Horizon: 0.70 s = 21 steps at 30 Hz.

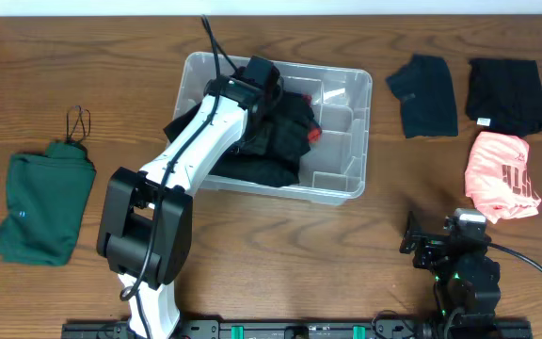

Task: Pack container
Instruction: 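Release the black clothing and withdraw the left gripper to the left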

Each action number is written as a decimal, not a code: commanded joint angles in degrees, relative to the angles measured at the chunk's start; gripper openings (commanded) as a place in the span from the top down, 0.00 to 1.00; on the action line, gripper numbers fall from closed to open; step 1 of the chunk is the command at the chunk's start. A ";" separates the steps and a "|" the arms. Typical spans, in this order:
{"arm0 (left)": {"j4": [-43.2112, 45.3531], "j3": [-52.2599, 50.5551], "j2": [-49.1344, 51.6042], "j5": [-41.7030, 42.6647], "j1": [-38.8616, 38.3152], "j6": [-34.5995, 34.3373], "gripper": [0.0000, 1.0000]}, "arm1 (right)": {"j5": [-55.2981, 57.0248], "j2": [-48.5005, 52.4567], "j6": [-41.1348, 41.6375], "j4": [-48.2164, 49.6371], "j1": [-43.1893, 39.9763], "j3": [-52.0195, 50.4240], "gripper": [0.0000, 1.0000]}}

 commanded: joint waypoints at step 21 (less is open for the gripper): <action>4.24 0.90 -28.48 -7.32 0.13 -2.05 0.74 | 0.17 -0.02 0.66 -0.07 0.44 -0.15 0.01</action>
